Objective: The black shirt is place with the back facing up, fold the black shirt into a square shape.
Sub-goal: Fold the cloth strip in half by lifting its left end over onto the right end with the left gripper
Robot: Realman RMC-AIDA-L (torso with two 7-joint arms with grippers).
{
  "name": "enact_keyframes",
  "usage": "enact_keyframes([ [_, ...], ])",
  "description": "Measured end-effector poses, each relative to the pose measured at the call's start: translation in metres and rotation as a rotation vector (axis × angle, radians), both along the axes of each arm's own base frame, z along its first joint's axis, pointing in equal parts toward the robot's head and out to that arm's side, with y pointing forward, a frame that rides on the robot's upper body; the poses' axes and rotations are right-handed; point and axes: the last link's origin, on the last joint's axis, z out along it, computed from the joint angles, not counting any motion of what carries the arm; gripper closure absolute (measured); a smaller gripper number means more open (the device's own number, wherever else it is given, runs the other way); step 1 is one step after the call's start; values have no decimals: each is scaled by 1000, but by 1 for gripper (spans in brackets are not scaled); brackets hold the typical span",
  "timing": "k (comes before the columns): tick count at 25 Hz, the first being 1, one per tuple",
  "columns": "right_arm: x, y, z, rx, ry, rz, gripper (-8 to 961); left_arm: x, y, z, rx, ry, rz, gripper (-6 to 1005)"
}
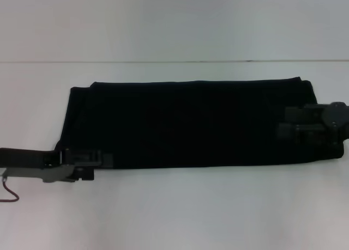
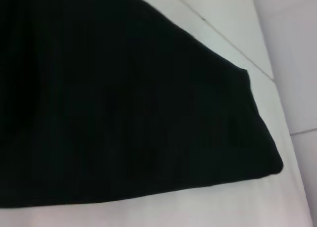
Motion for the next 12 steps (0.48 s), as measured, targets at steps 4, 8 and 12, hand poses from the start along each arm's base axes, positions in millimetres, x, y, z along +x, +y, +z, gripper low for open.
enact_keyframes([
  [4,-7,4,-1,2,-14,52,185,-4,4,-4,4,-9,99,98],
  [8,-13,8,-3,-4,-30,78,122,-11,7,-6,12,-8,214,98],
  [12,-18,12,-3,4,-36,92,55,-17,9,-5,32,-24,320,98],
])
